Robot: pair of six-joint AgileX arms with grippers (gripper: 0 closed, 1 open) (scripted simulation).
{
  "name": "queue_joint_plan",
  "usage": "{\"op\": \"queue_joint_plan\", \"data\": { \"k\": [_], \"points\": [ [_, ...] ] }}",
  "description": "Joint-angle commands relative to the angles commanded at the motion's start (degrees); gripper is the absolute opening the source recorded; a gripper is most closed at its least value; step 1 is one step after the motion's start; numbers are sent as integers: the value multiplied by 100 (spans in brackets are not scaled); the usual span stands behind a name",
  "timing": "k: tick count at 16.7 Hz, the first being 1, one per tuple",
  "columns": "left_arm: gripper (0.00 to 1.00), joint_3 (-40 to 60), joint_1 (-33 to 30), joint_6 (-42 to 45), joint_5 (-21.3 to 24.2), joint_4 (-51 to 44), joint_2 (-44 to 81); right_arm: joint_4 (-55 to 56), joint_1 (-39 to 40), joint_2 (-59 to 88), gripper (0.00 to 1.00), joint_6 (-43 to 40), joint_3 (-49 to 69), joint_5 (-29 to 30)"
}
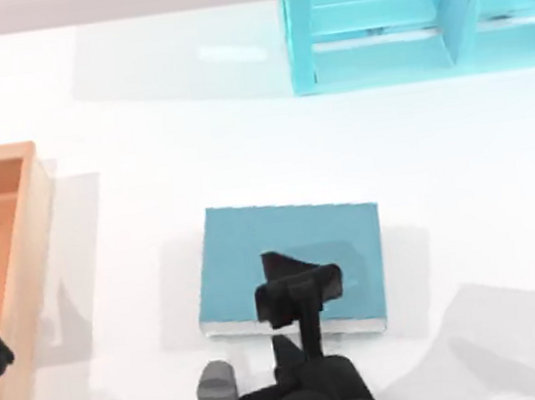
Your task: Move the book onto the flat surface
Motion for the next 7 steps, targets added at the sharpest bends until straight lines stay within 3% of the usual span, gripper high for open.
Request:
{"op": "queue_joint_plan", "data": {
  "k": [4, 7],
  "points": [
    [100, 0, 0, 0, 0, 0, 0, -1116, 1046, -411, 100, 926, -209, 894],
    [100, 0, 0, 0, 0, 0, 0, -1346, 1274, -518, 100, 1151, -280, 1118]
  ]
}}
